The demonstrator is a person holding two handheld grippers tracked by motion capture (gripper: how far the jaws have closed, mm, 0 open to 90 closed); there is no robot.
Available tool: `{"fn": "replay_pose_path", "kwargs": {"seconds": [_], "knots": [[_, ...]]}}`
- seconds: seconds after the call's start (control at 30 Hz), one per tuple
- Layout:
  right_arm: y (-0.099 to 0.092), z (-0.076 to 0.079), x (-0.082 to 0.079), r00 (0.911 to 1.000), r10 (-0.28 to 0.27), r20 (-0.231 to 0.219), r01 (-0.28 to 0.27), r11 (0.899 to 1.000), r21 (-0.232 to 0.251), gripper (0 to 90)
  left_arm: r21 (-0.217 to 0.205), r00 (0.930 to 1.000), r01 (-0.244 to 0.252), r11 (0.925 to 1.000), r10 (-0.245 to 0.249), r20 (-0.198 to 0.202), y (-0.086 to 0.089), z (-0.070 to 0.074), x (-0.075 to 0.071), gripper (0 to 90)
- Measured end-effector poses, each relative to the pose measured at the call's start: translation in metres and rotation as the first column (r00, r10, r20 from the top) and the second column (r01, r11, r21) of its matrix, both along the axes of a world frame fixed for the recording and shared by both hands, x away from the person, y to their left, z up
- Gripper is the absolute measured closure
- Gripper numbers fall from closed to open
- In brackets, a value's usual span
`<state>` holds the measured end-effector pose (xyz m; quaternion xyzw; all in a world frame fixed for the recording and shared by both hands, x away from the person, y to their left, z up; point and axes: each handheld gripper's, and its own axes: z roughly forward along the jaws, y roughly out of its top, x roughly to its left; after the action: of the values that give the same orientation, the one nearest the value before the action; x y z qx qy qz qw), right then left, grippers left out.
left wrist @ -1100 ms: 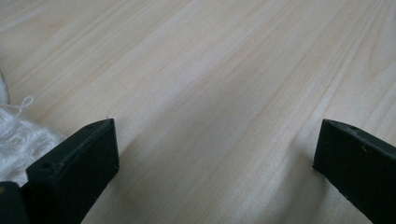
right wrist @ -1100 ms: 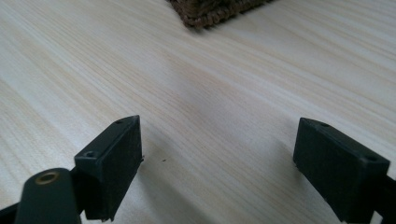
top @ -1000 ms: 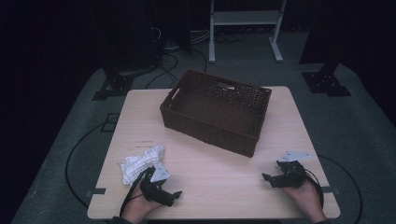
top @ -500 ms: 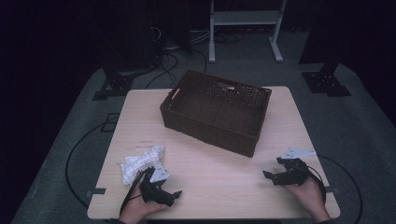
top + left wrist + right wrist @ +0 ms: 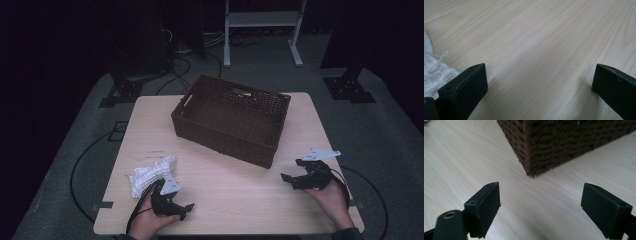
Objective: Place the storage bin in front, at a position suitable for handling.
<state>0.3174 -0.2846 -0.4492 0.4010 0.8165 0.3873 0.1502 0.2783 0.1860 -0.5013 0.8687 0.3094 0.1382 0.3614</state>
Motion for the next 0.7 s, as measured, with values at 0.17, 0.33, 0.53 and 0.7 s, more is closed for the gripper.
{"fn": "replay_pose_path", "kwargs": {"seconds": [0.17, 0.33, 0.53, 0.7], "knots": [[0.005, 0.015, 0.006, 0.9996, 0.012, 0.026, -0.012, 1.000, 0.003, 16.9, 0.000, 1.0000, 0.000, 1.0000, 0.000, 0.000, 0.000, 0.000, 0.000, 0.0], [0.009, 0.032, 0.012, 0.9978, 0.021, 0.063, -0.021, 1.000, 0.005, 16.9, -0.002, 1.0000, 0.000, 1.0000, 0.000, -0.003, 0.000, 0.000, 0.000, 0.0], [0.018, 0.053, 0.018, 0.9936, 0.048, 0.102, -0.050, 0.999, 0.021, 17.5, -0.002, 1.0000, 0.001, 1.0000, -0.001, -0.003, 0.000, 0.000, 0.000, 0.0], [0.028, 0.064, 0.024, 0.9876, 0.097, 0.123, -0.102, 0.994, 0.030, 23.9, 0.001, 1.0000, 0.003, 1.0000, -0.003, -0.003, 0.000, 0.000, 0.000, 0.0]]}}
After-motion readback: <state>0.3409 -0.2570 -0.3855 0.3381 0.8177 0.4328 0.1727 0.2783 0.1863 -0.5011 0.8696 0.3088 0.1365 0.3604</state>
